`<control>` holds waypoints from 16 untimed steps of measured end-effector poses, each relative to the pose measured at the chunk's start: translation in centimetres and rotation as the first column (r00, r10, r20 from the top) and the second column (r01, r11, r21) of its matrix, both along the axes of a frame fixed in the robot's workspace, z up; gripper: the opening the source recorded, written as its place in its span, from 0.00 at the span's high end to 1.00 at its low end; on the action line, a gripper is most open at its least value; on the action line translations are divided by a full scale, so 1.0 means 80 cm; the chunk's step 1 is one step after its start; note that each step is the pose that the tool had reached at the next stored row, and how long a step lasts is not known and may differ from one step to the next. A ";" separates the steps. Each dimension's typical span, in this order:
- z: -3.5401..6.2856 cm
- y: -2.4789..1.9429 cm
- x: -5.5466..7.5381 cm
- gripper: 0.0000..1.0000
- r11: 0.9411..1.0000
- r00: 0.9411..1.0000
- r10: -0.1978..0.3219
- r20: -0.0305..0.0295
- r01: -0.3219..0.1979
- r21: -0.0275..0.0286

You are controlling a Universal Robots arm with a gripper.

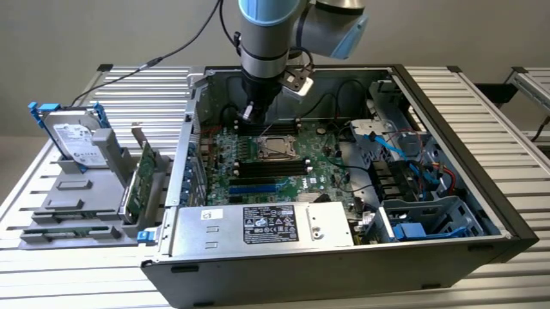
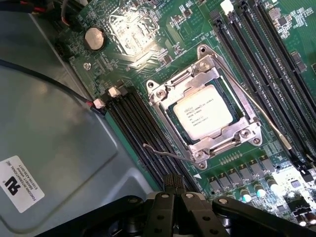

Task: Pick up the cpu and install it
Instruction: 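Install the first cpu locking lever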

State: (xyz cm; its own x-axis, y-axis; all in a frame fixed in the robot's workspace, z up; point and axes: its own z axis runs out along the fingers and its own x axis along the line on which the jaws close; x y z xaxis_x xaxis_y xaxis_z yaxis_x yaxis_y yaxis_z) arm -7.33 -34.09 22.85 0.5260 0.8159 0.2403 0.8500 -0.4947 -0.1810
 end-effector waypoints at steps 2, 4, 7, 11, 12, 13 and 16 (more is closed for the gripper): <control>0.000 -0.0023 -0.001 0.89 1.000 1.000 0.000 0.000 0.000 0.000; 0.000 -0.0041 -0.003 0.89 1.000 1.000 0.000 0.000 0.000 -0.002; -0.001 -0.0044 -0.005 0.89 1.000 1.000 0.000 0.000 0.000 -0.015; -0.002 -0.0044 -0.006 0.89 0.999 1.000 0.000 0.000 0.000 -0.049; -0.003 -0.0044 -0.007 0.89 0.998 1.000 0.000 0.001 0.000 -0.057; -0.003 -0.0044 -0.007 0.89 0.998 1.000 0.000 0.001 0.000 -0.064; -0.005 -0.0040 -0.007 0.89 0.997 1.000 0.004 0.008 -0.004 -0.082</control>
